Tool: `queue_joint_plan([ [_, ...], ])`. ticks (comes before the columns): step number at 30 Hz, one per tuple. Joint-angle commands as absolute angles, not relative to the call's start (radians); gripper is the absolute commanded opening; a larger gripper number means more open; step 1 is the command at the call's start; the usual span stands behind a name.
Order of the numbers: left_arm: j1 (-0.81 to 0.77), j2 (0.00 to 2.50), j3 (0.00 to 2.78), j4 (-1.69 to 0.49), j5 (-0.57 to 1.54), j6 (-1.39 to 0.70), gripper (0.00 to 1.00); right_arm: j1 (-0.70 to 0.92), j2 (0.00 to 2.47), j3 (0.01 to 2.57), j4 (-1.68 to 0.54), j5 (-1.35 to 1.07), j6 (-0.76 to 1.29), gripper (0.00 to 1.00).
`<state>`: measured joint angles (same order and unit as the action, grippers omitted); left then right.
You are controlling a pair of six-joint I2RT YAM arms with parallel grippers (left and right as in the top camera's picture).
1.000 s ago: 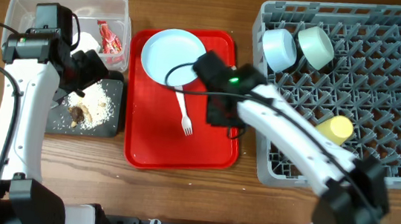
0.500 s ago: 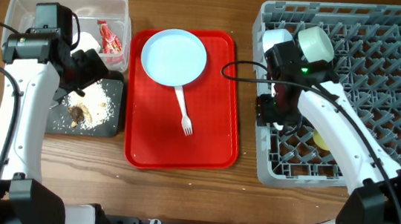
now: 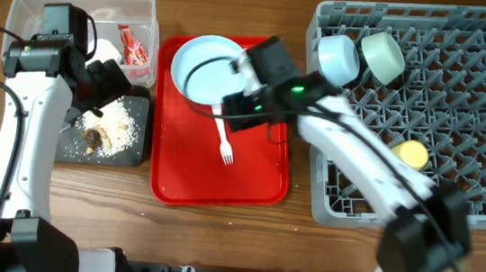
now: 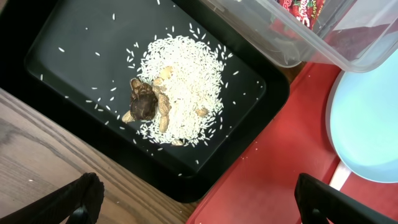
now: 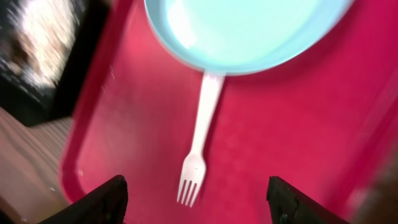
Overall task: Sort waste into correct bins and load items into the dishwasher rack
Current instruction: 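Grasp the white fork with right gripper and drop it in the rack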
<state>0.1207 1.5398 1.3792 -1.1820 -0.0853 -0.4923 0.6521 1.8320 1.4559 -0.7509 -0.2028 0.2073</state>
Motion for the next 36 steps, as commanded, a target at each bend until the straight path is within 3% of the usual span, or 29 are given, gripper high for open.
queue_joint_plan([
  [1, 0.127, 1.535, 1.38, -1.182, -0.102, -0.503, 1.0, 0.719, 1.988, 1.465, -0.723, -0.173, 0.251, 0.73],
  [5, 0.127, 1.535, 1.38, -1.18, -0.102, -0.503, 1.0, 0.762, 2.101, 1.465, -0.638, -0.101, 0.255, 0.73],
  [8, 0.127, 1.535, 1.38, -1.179, -0.102, -0.503, 1.0, 0.795, 2.128, 1.465, -0.623, -0.013, 0.294, 0.62],
  [15, 0.127, 1.535, 1.38, -1.178, -0.102, -0.502, 1.0, 0.797, 2.138, 1.465, -0.704, 0.002, 0.487, 0.05],
  [20, 0.127, 1.535, 1.38, -1.179, -0.102, -0.502, 1.0, 0.793, 2.07, 1.466, -0.826, 0.001, 0.53, 0.04],
  [25, 0.127, 1.535, 1.38, -1.179, -0.102, -0.503, 1.0, 0.721, 1.825, 1.466, -0.961, 0.108, 0.519, 0.04],
  [30, 0.127, 1.535, 1.38, -1.179, -0.102, -0.503, 1.0, 0.554, 1.628, 1.466, -1.065, 0.139, 0.32, 0.04],
  [36, 0.127, 1.535, 1.38, -1.179, -0.094, -0.503, 1.0, 0.38, 1.619, 1.386, -1.137, 0.143, 0.216, 0.05],
])
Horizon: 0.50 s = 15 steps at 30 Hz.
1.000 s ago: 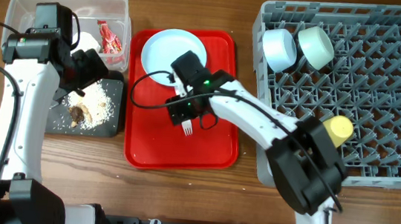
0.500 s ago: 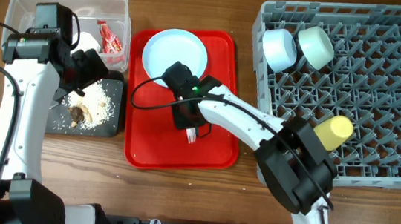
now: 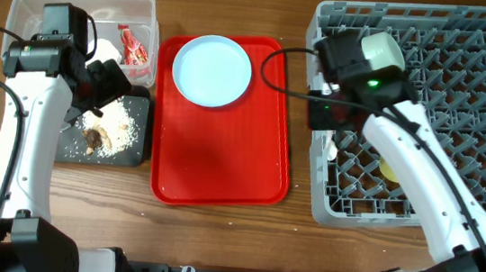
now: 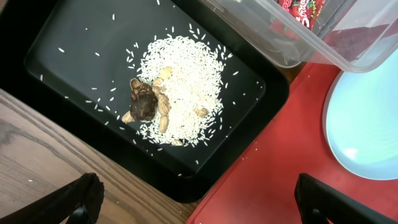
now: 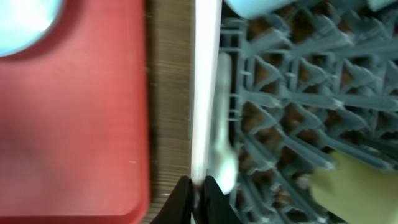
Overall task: Sort waste into correct bins and load items into the dishwasher rack
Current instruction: 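Grasp the white fork with right gripper and drop it in the rack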
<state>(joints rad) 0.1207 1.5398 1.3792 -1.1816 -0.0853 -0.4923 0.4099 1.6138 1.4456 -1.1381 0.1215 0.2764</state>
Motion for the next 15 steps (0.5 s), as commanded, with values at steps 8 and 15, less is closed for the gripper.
queue_joint_plan([
  [8, 0.127, 1.535, 1.38, -1.164, -0.091, -0.503, 1.0, 0.32, 1.621, 1.249, -1.004, 0.149, 0.262, 0.51],
  [15, 0.127, 1.535, 1.38, -1.163, -0.091, -0.503, 1.0, 0.326, 1.617, 1.411, -0.864, -0.049, 0.228, 0.52],
])
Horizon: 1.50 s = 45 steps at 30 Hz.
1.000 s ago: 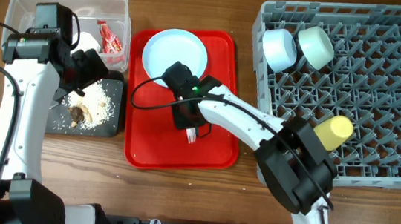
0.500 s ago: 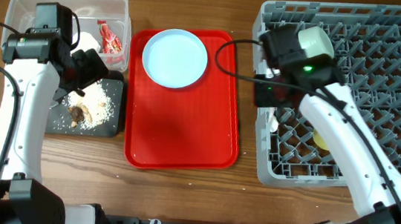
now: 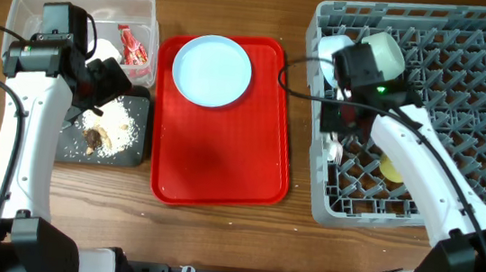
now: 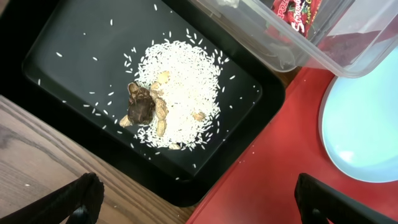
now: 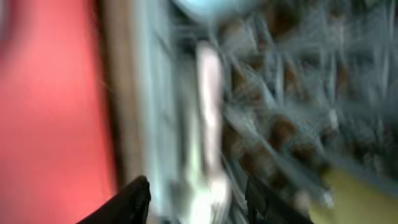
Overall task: Sort waste into correct bins and load items into the dishwasher rack
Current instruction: 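Grasp the white fork with right gripper and drop it in the rack, then grasp the light-blue plate with right gripper and stand it in the rack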
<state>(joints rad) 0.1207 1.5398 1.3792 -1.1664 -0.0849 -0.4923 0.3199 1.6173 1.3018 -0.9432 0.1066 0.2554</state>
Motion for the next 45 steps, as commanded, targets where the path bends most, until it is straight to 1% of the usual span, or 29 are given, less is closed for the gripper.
queue_joint_plan([
  [1, 0.127, 1.535, 1.38, -1.163, -0.091, -0.503, 1.0, 0.33, 1.617, 1.423, -0.812, -0.117, 0.228, 0.53],
  [3, 0.127, 1.535, 1.38, -1.163, -0.091, -0.503, 1.0, 0.353, 1.623, 1.425, -0.643, -0.264, 0.25, 0.54],
  [4, 0.127, 1.535, 1.38, -1.163, -0.091, -0.503, 1.0, 0.369, 1.632, 1.425, -0.582, -0.267, 0.286, 0.54],
  [6, 0.127, 1.535, 1.38, -1.163, -0.091, -0.503, 1.0, 0.402, 1.664, 1.425, -0.505, -0.237, 0.295, 0.55],
  [7, 0.127, 1.535, 1.38, -1.163, -0.091, -0.503, 1.0, 0.417, 1.683, 1.425, -0.482, -0.219, 0.298, 0.57],
  [10, 0.127, 1.535, 1.38, -1.163, -0.091, -0.503, 1.0, 0.471, 1.804, 1.425, -0.444, -0.122, 0.375, 0.55],
  [12, 0.127, 1.535, 1.38, -1.161, -0.091, -0.503, 1.0, 0.484, 1.885, 1.433, -0.418, -0.12, 0.397, 0.55],
  [14, 0.127, 1.535, 1.38, -1.159, -0.091, -0.503, 1.0, 0.491, 1.966, 1.503, -0.446, -0.12, 0.372, 0.55],
  [17, 0.127, 1.535, 1.38, -1.156, -0.091, -0.503, 1.0, 0.493, 2.079, 1.791, -0.628, -0.007, 0.278, 0.56],
  [18, 0.127, 1.535, 1.38, -1.156, -0.091, -0.503, 1.0, 0.491, 2.1, 1.832, -0.649, 0.003, 0.277, 0.56],
  [23, 0.127, 1.535, 1.38, -1.156, -0.091, -0.503, 1.0, 0.495, 2.189, 1.845, -0.682, -0.067, 0.277, 0.55],
  [28, 0.127, 1.535, 1.38, -1.156, -0.091, -0.503, 1.0, 0.514, 2.303, 1.845, -0.697, -0.08, 0.349, 0.54],
  [29, 0.127, 1.535, 1.38, -1.156, -0.091, -0.503, 1.0, 0.518, 2.322, 1.844, -0.697, -0.088, 0.352, 0.51],
  [32, 0.126, 1.535, 1.38, -1.157, -0.091, -0.503, 1.0, 0.534, 2.364, 1.844, -0.698, -0.095, 0.369, 0.46],
  [33, 0.126, 1.535, 1.38, -1.157, -0.091, -0.503, 1.0, 0.536, 2.366, 1.843, -0.706, -0.094, 0.373, 0.39],
  [34, 0.126, 1.535, 1.38, -1.157, -0.091, -0.503, 1.0, 0.536, 2.373, 1.843, -0.722, -0.089, 0.388, 0.23],
  [36, 0.126, 1.535, 1.38, -1.159, -0.087, -0.503, 1.0, 0.534, 2.371, 1.844, -0.771, -0.051, 0.43, 0.06],
  [37, 0.126, 1.535, 1.38, -1.16, -0.087, -0.503, 1.0, 0.53, 2.364, 1.844, -0.788, -0.044, 0.429, 0.05],
  [41, 0.126, 1.535, 1.38, -1.16, -0.087, -0.503, 1.0, 0.493, 2.275, 1.844, -0.842, -0.027, 0.418, 0.04],
  [43, 0.126, 1.535, 1.38, -1.159, -0.087, -0.503, 1.0, 0.46, 2.18, 1.844, -0.906, 0.036, 0.418, 0.04],
  [45, 0.127, 1.535, 1.38, -1.159, -0.087, -0.503, 1.0, 0.404, 2.011, 1.844, -1.002, 0.181, 0.405, 0.04],
])
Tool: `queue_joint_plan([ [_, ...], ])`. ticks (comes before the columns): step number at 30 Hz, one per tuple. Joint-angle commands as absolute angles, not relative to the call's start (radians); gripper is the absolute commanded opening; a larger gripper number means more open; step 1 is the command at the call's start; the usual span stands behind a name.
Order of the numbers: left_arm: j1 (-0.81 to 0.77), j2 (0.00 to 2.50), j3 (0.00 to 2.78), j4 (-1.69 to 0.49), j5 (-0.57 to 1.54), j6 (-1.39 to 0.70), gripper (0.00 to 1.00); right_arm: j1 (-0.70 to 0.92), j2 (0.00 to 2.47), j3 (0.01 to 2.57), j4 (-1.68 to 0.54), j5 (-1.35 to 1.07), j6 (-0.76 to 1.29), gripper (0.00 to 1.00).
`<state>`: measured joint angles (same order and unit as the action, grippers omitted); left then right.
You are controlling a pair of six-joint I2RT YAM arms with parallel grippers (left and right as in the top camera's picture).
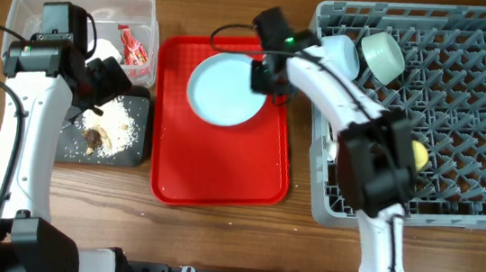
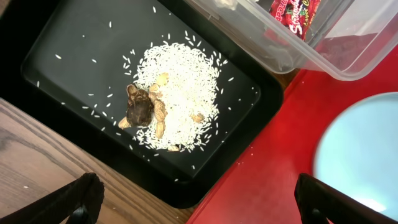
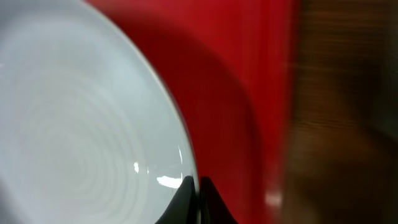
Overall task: Sort waste into correct bins and load items into the dishwasher rack
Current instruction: 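Grasp the light-blue plate with right gripper and stand it in the rack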
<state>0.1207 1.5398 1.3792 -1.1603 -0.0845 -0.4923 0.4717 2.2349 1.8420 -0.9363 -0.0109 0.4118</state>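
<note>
A pale blue plate [image 1: 226, 96] rests on the far part of the red tray [image 1: 221, 174]. My right gripper [image 1: 265, 77] is shut on the plate's right rim; in the right wrist view the fingertips [image 3: 192, 186] pinch the edge of the plate [image 3: 81, 143]. The grey dishwasher rack [image 1: 462, 114] stands at the right. My left gripper [image 2: 199, 205] hangs open over the near corner of the black tray [image 2: 74, 56], holding nothing. Rice and food scraps [image 2: 168, 99] lie in that tray.
The rack holds a light blue cup [image 1: 342, 58], a pale green bowl [image 1: 383, 56] and a yellow item [image 1: 417, 154]. A clear bin [image 1: 84, 11] with a red wrapper [image 1: 135, 45] stands at the far left, behind the black tray [image 1: 108, 126].
My right gripper was open over the rack's left edge; now it is at the red tray, shut on the plate's rim. The plate has shifted from the tray's far left toward the right. The left arm has not moved.
My right gripper hung open above a white fork lying on the red tray below the plate. Then it was shut on the fork at the rack's left edge. Then it stood open with the fork in the rack. Now it grips the plate. The left gripper stayed open throughout.
</note>
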Motion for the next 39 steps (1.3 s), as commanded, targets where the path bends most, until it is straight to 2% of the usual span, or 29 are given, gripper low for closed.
queue_joint_plan([
  [1, 0.126, 1.535, 1.38, -1.159, -0.087, -0.503, 1.0, 0.389, 1.955, 1.844, -1.025, 0.22, 0.371, 0.04],
  [5, 0.126, 1.535, 1.38, -1.159, -0.087, -0.503, 1.0, 0.311, 1.782, 1.844, -1.122, 0.415, 0.232, 0.04],
  [8, 0.126, 1.535, 1.38, -1.159, -0.087, -0.503, 1.0, 0.245, 1.708, 1.844, -1.247, 0.649, 0.233, 0.04],
  [10, 0.126, 1.535, 1.38, -1.159, -0.087, -0.503, 1.0, 0.234, 1.689, 1.843, -1.336, 0.83, 0.32, 0.04],
  [15, 0.126, 1.535, 1.38, -1.161, -0.087, -0.503, 1.0, 0.242, 1.677, 1.822, -1.486, 0.934, 0.496, 0.04],
  [19, 0.126, 1.535, 1.38, -1.161, -0.087, -0.503, 1.0, 0.26, 1.675, 1.693, -1.487, 0.999, 0.658, 0.04],
  [24, 0.127, 1.535, 1.38, -1.159, -0.087, -0.503, 1.0, 0.333, 1.675, 1.492, -1.382, 0.993, 0.714, 0.04],
  [30, 0.127, 1.535, 1.38, -1.16, -0.087, -0.503, 1.0, 0.424, 1.675, 1.479, -1.323, 0.981, 0.717, 0.04],
  [39, 0.126, 1.535, 1.38, -1.161, -0.087, -0.503, 1.0, 0.428, 1.638, 1.479, -1.282, 0.664, 0.718, 0.06],
])
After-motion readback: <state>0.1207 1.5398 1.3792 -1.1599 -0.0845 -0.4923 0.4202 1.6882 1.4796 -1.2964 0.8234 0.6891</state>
